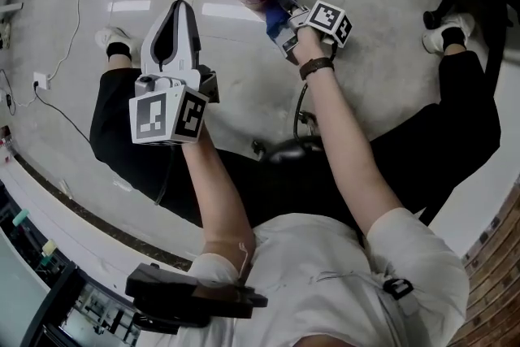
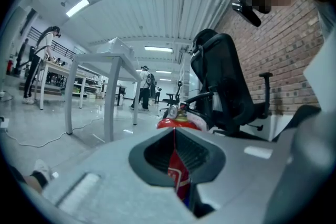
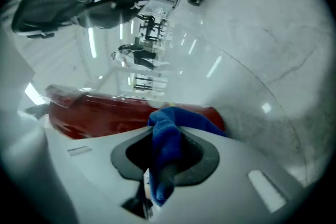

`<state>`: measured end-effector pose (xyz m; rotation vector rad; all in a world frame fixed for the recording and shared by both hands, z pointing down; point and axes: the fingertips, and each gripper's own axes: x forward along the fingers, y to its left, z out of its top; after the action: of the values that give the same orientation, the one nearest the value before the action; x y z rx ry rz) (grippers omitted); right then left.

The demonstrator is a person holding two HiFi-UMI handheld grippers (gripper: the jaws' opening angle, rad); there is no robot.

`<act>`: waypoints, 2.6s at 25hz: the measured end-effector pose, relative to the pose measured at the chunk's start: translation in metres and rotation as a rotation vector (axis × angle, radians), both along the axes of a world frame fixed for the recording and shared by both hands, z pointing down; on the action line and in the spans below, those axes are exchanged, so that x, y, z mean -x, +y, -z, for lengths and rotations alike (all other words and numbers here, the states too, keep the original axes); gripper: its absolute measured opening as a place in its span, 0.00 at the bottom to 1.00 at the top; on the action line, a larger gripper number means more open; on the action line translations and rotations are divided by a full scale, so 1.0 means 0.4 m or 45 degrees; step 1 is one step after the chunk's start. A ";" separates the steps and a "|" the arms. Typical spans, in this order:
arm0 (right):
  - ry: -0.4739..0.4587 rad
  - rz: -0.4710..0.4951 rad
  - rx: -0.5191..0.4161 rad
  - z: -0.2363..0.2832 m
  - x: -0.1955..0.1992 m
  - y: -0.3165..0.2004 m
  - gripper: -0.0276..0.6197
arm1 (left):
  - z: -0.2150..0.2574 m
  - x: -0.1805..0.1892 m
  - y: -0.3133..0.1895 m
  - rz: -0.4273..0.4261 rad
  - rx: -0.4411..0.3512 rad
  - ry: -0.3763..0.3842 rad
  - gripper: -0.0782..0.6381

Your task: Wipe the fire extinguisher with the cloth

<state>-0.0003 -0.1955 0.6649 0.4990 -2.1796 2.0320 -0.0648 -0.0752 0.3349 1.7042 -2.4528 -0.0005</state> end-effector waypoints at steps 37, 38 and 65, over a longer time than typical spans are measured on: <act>0.173 0.193 0.165 -0.214 0.021 -0.005 0.15 | -0.060 0.071 -0.021 0.071 0.131 -0.018 0.12; 0.060 0.274 0.186 -0.144 0.023 -0.013 0.15 | -0.047 0.080 -0.028 0.081 0.117 -0.026 0.12; -0.518 0.586 0.100 0.434 0.194 -0.184 0.14 | 0.081 0.063 -0.043 0.237 -0.042 -0.062 0.12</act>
<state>-0.0780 -0.2691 0.4914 -0.4289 -2.1317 2.0641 -0.0901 -0.0923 0.3024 1.4989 -2.6519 -0.0218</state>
